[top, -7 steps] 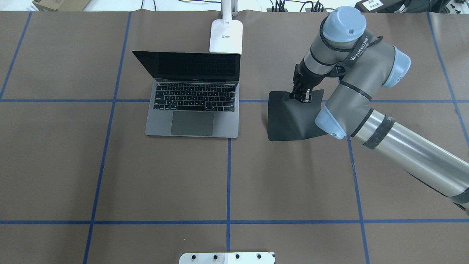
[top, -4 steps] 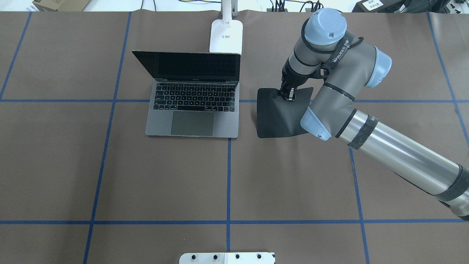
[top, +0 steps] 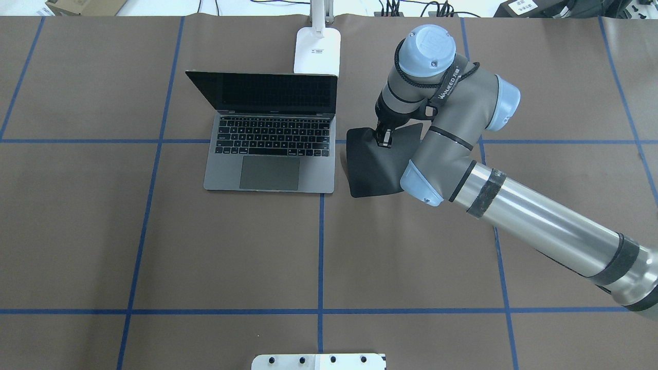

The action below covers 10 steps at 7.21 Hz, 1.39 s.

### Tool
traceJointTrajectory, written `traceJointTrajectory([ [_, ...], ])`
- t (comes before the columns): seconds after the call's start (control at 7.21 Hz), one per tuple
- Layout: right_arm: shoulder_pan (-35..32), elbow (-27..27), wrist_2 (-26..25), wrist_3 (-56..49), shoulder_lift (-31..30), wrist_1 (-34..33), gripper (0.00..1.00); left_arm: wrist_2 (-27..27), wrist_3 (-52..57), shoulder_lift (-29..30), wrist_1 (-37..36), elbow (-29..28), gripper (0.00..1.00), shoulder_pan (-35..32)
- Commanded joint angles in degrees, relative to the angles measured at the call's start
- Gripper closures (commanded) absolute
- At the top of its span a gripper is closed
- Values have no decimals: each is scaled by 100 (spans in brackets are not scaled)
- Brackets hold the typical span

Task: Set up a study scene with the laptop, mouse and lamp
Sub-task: 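Lower the mouse pad flat onto the table next to the laptop, then open the right gripper and lift it away from the mouse pad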

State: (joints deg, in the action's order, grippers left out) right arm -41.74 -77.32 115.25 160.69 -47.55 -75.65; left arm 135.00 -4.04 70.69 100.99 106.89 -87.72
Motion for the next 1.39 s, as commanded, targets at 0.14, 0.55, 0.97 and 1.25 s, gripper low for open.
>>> traceJointTrajectory([
  [0.14, 43, 6, -221, -37, -297, 801, 0, 0, 0, 15, 0, -10, 0, 0],
  [0.55, -61, -230, -257, -1375, -430, 903, 0, 0, 0, 15, 9, 33, 0, 0],
  [0.97, -333, -933, -109, -5894, -1342, 894, 0, 0, -9, 33, 18, 104, 0, 0],
  [1.25, -1095, -1066, 610, -7595, -1651, 562, 0, -9, -9, 356, 131, 34, 0, 26],
])
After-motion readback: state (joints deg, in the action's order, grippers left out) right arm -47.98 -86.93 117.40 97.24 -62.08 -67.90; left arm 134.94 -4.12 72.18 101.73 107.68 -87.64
